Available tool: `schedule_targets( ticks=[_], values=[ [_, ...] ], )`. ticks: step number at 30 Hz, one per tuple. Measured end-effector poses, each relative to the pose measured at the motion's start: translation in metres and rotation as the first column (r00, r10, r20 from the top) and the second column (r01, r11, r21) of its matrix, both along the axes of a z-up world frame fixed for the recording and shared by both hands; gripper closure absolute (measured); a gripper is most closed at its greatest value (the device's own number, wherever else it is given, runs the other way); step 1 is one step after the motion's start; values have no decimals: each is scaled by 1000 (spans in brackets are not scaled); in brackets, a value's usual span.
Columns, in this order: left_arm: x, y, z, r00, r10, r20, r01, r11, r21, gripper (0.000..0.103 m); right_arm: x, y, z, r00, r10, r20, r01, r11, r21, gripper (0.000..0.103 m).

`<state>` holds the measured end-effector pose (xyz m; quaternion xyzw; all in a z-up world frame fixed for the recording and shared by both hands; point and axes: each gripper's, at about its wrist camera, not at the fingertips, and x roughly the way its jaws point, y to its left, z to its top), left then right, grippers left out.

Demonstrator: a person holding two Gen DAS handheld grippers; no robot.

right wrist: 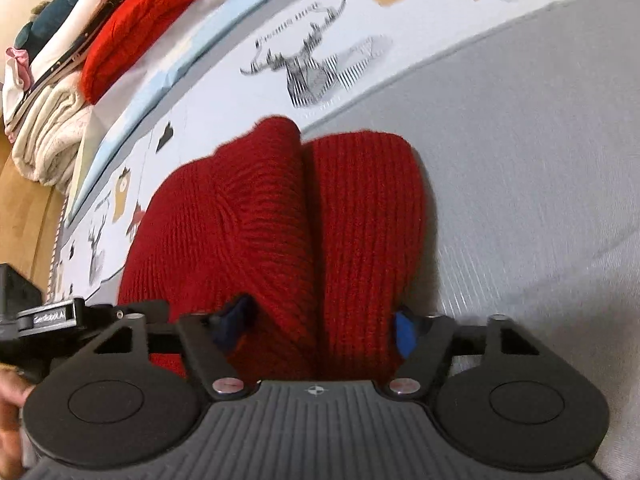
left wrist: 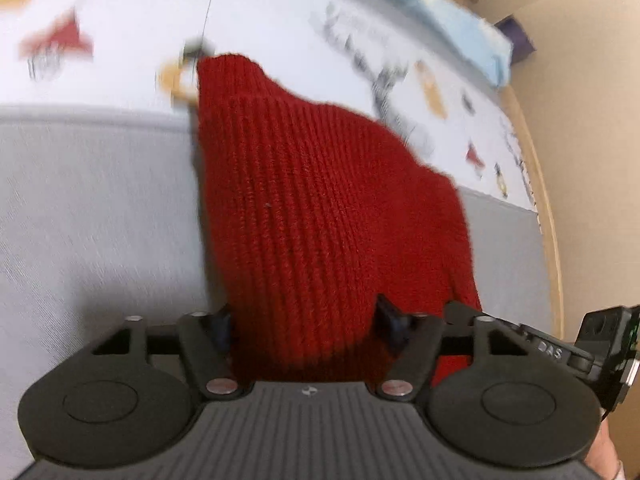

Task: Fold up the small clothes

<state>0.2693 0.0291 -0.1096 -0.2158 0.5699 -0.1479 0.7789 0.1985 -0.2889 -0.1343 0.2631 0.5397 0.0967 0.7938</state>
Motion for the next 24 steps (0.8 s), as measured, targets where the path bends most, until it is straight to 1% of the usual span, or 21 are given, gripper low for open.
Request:
schedule_targets(
  ticks=[1,4,5,7,9,11,12,14,15,16,19,20,21,22,23,24],
  values=[
    [0,5,10,999,8,38,-9,1000,12,37,2,3,5,1000,-2,22,2,1000,-3,51],
    [0,12,41,985,-26,172,7,994,111,38,11,12,9,998,-46,50,44,998,37,62],
    [0,16,49,978,-34,207,5,990,140,38,14,18,10,997,-48,59,45,998,45,63],
    [1,31,62,966,-26,259,-21,984,176,38,23,40,12,996,-37,84,33,998,46,65],
    [3,48,70,957,-9,289,-51,979,198,38,33,63,13,993,-34,110,29,998,48,67],
    [7,71,78,949,29,314,-96,975,203,38,43,85,17,989,-37,140,28,997,65,69],
    [10,81,80,945,53,322,-123,971,203,36,48,98,20,986,-35,164,24,997,69,69],
    [13,104,83,935,119,334,-201,954,223,33,54,117,23,979,-32,201,18,997,75,69],
    [11,113,84,924,147,353,-237,945,227,33,57,124,23,978,-32,208,16,997,81,69],
    [9,122,85,920,154,359,-244,944,221,32,61,133,22,978,-23,205,8,997,75,69],
    [5,138,80,946,137,293,-201,959,199,32,71,154,9,988,47,149,-50,999,15,68],
    [3,139,76,955,128,268,-188,960,209,32,72,158,8,987,56,151,-57,998,0,69],
    [0,141,72,963,120,243,-179,956,234,32,74,161,10,986,59,159,-53,998,-40,69],
    [-6,145,67,969,115,219,-173,948,268,32,76,161,10,986,58,158,-51,997,-54,69],
    [-9,146,63,974,111,197,-166,943,289,32,78,159,10,988,49,148,-44,998,-41,68],
    [-11,147,57,978,109,176,-157,943,293,32,79,158,10,990,39,139,-35,999,-29,67]
  ],
)
